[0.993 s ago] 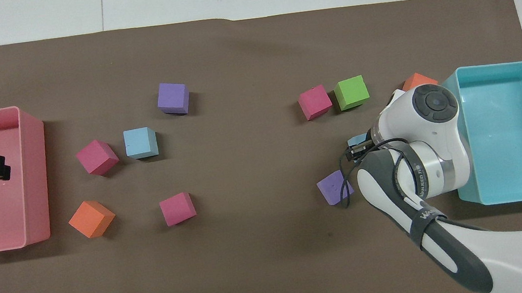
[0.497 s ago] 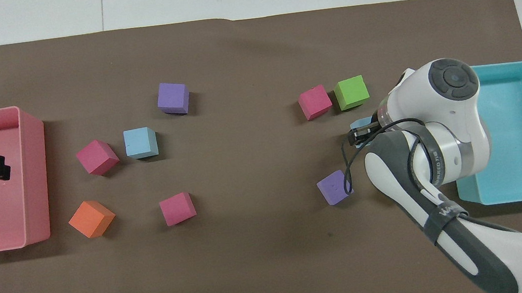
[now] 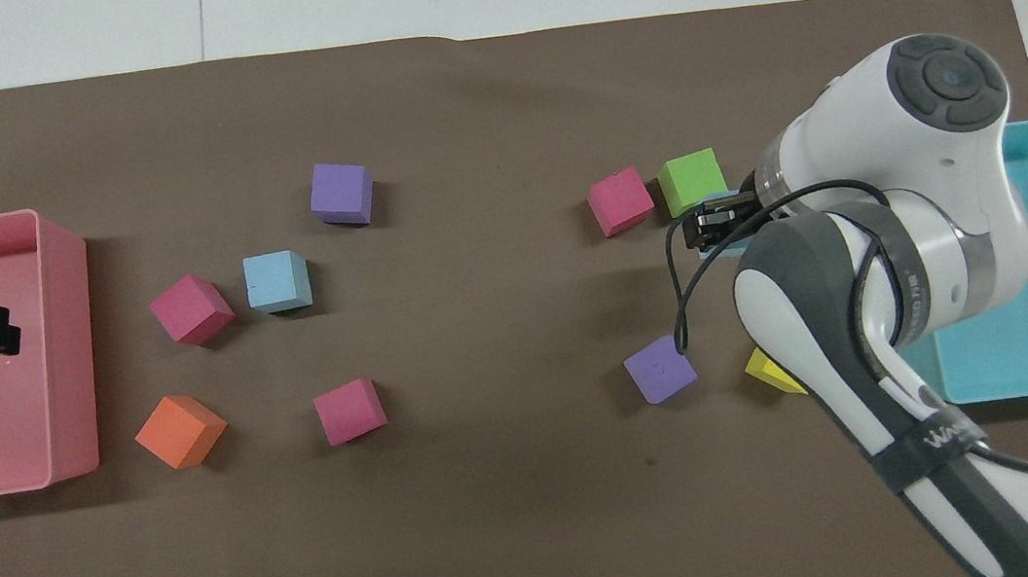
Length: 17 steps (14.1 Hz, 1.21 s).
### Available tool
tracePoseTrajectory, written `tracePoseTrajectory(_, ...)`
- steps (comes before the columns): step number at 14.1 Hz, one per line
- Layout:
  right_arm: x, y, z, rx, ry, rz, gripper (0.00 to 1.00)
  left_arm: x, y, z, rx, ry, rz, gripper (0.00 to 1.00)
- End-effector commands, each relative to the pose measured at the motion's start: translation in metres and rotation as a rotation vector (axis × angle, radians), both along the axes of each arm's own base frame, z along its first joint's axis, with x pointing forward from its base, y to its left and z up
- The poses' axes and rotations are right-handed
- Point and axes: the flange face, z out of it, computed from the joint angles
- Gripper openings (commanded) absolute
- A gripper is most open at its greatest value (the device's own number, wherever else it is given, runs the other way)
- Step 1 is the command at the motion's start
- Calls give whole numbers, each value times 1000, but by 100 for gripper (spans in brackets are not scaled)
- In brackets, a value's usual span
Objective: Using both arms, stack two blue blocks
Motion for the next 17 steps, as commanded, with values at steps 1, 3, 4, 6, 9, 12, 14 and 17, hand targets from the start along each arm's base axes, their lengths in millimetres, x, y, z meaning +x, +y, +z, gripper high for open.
tracePoseTrajectory(1,2,43,-4,-17,10,-5,0,-3,3,4,8,-23,-7,100)
tracePoseTrajectory(3,7,77,-10,-23,9,-47,0,-2,4,4,6,-24,-5,100)
tracePoseTrajectory(4,9,95,-14,-24,6,-65,0,-2,2,5,4,-26,-8,100)
tracePoseTrajectory(6,10,119,-29,-41,18,-105,0,1,2,3,4,-30,-9,100)
tracePoseTrajectory(9,2,164,-55,-56,22,-105,0,7,2,-2,2,-33,-10,100)
tracePoseTrajectory(12,-3,189,-70,-60,19,-97,0,11,2,-8,4,-29,-8,100)
tracePoseTrajectory(14,-4,205,-84,-42,-10,-81,0,14,1,-10,1,-30,-10,100)
tracePoseTrajectory(17,-10,225,-103,-33,-15,-75,0,22,-3,-21,3,-27,-15,100)
